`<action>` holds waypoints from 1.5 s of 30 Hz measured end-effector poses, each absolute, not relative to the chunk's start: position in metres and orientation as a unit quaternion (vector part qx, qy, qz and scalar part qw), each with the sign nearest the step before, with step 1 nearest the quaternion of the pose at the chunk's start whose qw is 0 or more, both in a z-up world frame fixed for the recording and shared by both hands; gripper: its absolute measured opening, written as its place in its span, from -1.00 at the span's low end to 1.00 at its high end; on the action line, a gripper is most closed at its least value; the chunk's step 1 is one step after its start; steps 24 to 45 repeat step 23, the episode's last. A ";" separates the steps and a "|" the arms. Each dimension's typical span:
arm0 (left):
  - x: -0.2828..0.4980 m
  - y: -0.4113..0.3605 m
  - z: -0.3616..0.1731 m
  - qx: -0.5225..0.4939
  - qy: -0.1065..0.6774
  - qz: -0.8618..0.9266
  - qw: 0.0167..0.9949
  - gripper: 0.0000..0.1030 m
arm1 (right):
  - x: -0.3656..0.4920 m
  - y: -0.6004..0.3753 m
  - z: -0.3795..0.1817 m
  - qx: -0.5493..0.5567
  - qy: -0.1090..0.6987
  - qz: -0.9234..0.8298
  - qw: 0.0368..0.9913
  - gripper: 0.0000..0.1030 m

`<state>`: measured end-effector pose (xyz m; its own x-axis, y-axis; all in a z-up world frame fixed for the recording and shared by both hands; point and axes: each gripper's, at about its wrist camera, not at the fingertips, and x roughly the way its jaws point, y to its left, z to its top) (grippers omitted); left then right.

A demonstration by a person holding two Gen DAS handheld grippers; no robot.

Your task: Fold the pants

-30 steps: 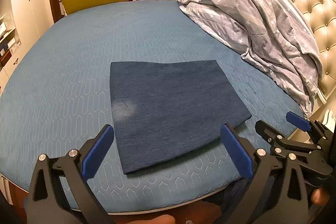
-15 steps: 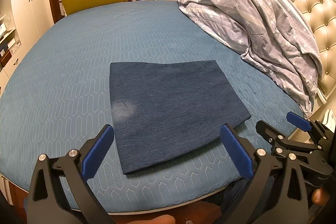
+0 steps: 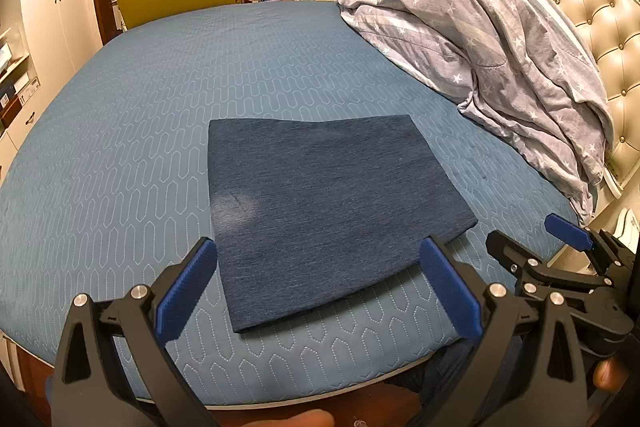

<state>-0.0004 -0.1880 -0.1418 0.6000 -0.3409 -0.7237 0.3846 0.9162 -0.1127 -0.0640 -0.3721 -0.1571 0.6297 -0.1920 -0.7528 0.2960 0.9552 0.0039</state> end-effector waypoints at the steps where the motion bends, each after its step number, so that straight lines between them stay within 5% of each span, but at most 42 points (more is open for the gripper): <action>1: -0.001 -0.188 -0.142 0.028 0.398 -0.203 0.894 0.97 | -0.064 -0.372 -0.157 0.064 0.408 -0.136 0.900 0.71; 45: 0.046 -0.142 -0.162 -0.030 0.404 -0.197 0.893 0.97 | -0.058 -0.385 -0.169 0.076 0.417 -0.152 0.893 0.71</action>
